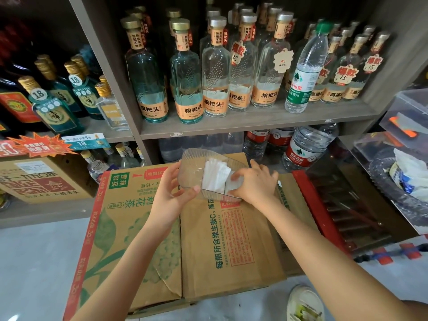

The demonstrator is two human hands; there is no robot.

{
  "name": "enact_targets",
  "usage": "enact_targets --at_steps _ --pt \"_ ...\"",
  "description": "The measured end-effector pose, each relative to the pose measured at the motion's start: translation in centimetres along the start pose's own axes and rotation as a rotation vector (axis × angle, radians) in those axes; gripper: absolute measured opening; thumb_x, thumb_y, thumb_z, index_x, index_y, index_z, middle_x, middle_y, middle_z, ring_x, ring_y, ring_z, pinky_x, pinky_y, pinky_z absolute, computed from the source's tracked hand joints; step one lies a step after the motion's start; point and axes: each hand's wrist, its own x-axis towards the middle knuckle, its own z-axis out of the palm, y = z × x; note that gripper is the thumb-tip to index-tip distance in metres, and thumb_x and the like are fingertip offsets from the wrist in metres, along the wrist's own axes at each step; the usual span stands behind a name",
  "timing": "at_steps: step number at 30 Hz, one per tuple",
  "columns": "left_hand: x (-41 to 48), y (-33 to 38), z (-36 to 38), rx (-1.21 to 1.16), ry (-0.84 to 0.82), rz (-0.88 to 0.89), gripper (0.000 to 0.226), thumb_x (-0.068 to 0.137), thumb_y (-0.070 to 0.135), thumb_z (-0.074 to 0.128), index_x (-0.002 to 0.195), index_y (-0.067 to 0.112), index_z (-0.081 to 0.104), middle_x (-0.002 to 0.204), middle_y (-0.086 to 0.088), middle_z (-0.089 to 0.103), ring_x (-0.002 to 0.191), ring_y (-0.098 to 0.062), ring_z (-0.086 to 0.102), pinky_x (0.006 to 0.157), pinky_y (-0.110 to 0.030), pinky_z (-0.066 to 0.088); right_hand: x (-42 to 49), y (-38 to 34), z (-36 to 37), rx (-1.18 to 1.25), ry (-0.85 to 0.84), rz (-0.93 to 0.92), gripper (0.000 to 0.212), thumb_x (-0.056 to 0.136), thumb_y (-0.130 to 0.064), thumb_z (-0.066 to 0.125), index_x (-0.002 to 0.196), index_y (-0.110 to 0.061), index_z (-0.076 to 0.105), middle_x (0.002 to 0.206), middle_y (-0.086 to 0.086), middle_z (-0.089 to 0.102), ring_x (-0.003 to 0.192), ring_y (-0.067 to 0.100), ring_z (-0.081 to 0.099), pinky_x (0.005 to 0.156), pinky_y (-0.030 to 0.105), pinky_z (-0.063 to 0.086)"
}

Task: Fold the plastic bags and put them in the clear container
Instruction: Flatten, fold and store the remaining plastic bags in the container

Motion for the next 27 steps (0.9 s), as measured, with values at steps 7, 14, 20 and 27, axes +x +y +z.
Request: enact_targets --at_steps 7,14,20,27 --pt "-0.2 0.5 0.3 0.037 -0.003 -0.014 0.054 0.084 0.008 0.070 0.115 0.046 0.049 0.112 0.027 0.061 0.100 0.013 0.057 0.082 -0.018 0.045 -1.5 1.6 -0.7 0.246 0.045 -0.034 0.047 0.072 -0.053 0.074 0.117 -0.044 0.061 0.156 0.000 0.025 0.140 0.025 0.026 0.109 0.045 0.018" --pt "1.7 1.9 1.4 0.094 0.030 -0.099 0.061 0.088 0.018 0.068 0.141 0.031 0.039 0.123 0.016 0.050 0.104 0.000 0.053 0.076 -0.011 0.042 -5.6 4.6 -1.5 0.585 0.208 0.030 0.034 0.076 -0.043 0.075 0.108 -0.037 0.068 0.143 -0.005 0.044 0.132 0.018 0.039 0.109 0.049 0.026" --pt "1.8 2.5 1.1 0.165 0.007 -0.152 0.070 0.089 0.028 0.067 0.149 0.026 0.031 0.144 0.001 0.042 0.124 -0.015 0.046 0.093 -0.027 0.035 -10.6 4.4 -0.1 0.862 0.220 -0.026 0.021 0.078 -0.031 0.075 0.089 -0.045 0.062 0.110 -0.018 0.058 0.106 0.006 0.055 0.091 0.030 0.043" --pt "-7.2 -2.1 -6.9 0.489 0.286 -0.084 0.057 0.091 0.046 0.059 0.141 0.025 0.043 0.139 0.002 0.052 0.127 -0.020 0.048 0.105 -0.044 0.039 -18.6 2.0 6.4 0.864 0.181 -0.173 0.009 0.081 -0.027 0.073 0.085 -0.033 0.068 0.088 -0.017 0.062 0.085 0.002 0.058 0.072 0.014 0.043"
